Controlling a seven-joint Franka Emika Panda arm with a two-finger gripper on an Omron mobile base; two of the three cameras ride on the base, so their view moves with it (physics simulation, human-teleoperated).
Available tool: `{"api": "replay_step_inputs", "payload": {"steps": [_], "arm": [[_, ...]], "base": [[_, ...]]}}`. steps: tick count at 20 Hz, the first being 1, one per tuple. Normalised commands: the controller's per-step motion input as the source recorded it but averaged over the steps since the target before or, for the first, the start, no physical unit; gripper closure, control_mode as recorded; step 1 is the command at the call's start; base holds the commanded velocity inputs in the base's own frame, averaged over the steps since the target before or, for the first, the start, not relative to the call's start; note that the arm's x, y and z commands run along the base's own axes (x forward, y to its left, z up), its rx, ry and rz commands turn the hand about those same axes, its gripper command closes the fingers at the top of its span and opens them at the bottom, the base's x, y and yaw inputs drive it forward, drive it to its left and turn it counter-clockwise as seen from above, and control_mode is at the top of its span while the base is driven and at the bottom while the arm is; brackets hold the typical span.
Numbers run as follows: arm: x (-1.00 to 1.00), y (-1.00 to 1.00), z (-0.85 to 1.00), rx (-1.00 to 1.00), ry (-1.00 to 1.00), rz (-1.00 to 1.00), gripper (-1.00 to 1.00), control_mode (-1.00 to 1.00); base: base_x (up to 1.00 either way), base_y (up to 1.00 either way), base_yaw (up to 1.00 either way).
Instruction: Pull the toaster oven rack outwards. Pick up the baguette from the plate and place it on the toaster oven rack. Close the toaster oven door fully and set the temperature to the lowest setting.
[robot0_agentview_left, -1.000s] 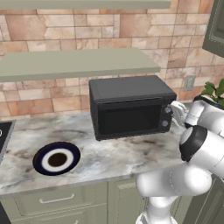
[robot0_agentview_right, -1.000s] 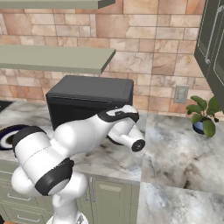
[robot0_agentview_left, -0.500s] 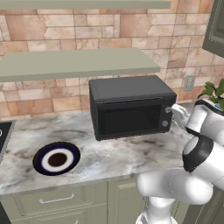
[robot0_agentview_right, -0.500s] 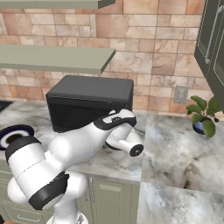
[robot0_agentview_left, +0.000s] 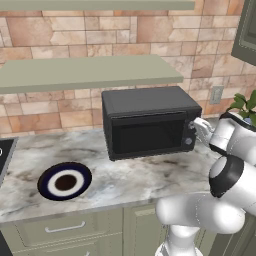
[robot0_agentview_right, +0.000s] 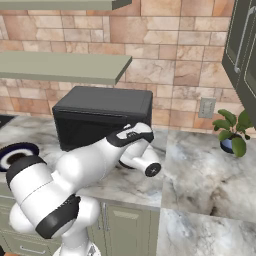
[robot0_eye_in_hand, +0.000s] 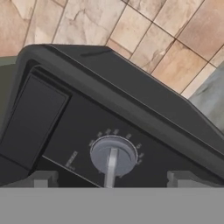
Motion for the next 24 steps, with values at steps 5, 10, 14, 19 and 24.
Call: {"api": "replay_step_inputs", "payload": {"steps": [5,10,14,19,24], "arm": [[0.09,0.01,0.00,0.00,0.00,0.00,-1.00,-1.00],[0.07,0.00,0.00,0.00,0.00,0.00,-1.00,-1.00],[0.00,0.00,0.00,0.00,0.00,0.00,-1.00,-1.00],[0.00,0.00,0.00,0.00,0.00,0.00,1.00,-1.00],[0.00,0.00,0.00,0.00,0.00,0.00,1.00,-1.00]], "base": [[0.00,0.00,0.00],[0.00,0.00,0.00],[0.00,0.00,0.00],[0.00,0.00,0.00],[0.00,0.00,0.00]]}}
